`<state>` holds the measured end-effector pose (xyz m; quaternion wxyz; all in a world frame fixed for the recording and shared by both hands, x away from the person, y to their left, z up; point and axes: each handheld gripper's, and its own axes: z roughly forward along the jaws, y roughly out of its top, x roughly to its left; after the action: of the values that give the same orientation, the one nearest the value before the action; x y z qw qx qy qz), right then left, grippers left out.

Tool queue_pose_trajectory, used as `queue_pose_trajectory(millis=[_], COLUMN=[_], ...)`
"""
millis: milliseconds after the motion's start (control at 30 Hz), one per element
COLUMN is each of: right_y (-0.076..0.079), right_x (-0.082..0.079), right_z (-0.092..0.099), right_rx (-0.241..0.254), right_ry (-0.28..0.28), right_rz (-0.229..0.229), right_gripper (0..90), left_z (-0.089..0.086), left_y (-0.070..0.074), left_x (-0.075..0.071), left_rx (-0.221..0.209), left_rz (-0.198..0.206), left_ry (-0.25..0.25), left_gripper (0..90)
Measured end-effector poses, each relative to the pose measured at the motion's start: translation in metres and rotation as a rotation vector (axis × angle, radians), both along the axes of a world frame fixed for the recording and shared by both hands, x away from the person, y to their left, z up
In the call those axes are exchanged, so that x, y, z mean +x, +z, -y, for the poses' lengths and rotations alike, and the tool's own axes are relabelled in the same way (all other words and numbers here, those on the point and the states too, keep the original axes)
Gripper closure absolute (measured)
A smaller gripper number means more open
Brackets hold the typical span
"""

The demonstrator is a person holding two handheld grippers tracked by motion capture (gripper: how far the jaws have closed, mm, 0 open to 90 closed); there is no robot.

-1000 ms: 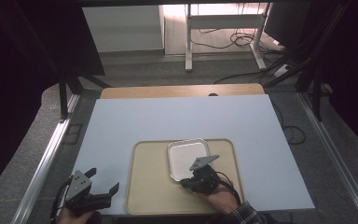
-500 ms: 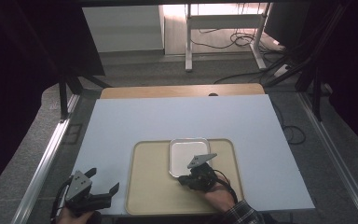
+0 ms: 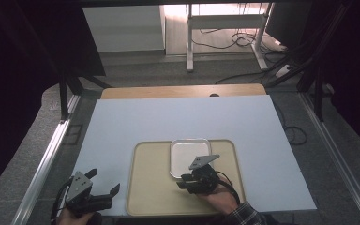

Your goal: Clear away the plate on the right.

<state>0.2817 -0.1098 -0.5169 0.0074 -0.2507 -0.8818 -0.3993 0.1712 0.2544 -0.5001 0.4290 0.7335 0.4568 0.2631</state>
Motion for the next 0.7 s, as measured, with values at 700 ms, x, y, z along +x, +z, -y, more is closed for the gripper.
queue_pose_trajectory(millis=[700], right_y=[0.011], right_x=[0.004], right_z=[0.015], right_rx=[0.014], right_ry=[-0.046], right_rz=[0.036], right_gripper=[41.1], left_z=[0.000], left_y=[0.000], left_x=[0.000], left_rx=[-0.004], left_rz=[-0.001], left_ry=[0.000], left_gripper=[4.2])
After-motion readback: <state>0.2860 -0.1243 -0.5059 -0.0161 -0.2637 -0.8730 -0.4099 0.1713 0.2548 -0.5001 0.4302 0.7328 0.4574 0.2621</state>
